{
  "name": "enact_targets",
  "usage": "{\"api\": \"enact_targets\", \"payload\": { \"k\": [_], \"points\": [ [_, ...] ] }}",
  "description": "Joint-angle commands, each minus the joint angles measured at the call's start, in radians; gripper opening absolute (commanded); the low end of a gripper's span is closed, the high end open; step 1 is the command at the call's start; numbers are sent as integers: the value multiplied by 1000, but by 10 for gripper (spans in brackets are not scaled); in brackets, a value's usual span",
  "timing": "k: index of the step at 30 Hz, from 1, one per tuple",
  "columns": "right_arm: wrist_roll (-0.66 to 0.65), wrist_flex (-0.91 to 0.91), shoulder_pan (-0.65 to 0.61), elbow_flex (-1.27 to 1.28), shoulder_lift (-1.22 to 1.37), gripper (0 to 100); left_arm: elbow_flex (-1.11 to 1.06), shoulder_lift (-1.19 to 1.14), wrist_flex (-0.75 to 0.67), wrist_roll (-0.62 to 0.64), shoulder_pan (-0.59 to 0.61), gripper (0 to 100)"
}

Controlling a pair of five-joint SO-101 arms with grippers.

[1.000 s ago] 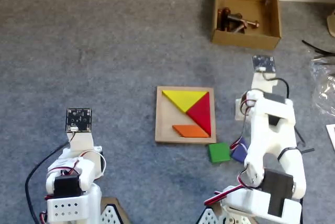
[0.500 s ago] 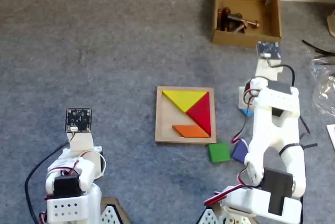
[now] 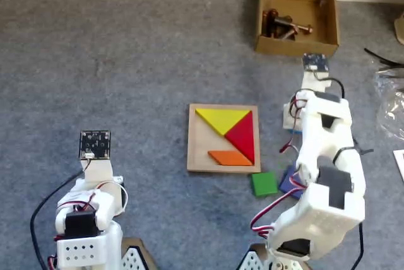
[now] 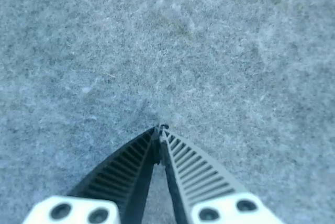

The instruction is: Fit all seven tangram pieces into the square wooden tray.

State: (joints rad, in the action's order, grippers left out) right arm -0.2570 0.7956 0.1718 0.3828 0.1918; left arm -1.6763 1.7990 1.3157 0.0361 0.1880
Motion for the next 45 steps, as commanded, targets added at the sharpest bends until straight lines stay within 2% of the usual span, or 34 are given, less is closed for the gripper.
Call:
{"api": "enact_targets", "payload": {
  "k": [1,6,14,18,30,32,40,45],
  "points": [
    [3,-21,16,-54,-8,46,-21,-7,8,2,8,5],
    [-61,33,15,-54,-5,46,-21,-7,8,2,8,5],
    [-60,36,8,-54,-44,46,-21,-7,8,2,8,5],
    [-18,42,12,-42,-127,46,-21,-7,8,2,8,5],
    [-48,93,-2,147,-317,46,-21,-7,8,2,8,5],
    [-91,85,-4,197,-323,46,-21,-7,8,2,8,5],
    [-80,-47,-7,266,-317,46,-21,-7,8,2,8,5],
    [-75,-47,-8,259,-323,46,-21,-7,8,2,8,5]
  ]
}}
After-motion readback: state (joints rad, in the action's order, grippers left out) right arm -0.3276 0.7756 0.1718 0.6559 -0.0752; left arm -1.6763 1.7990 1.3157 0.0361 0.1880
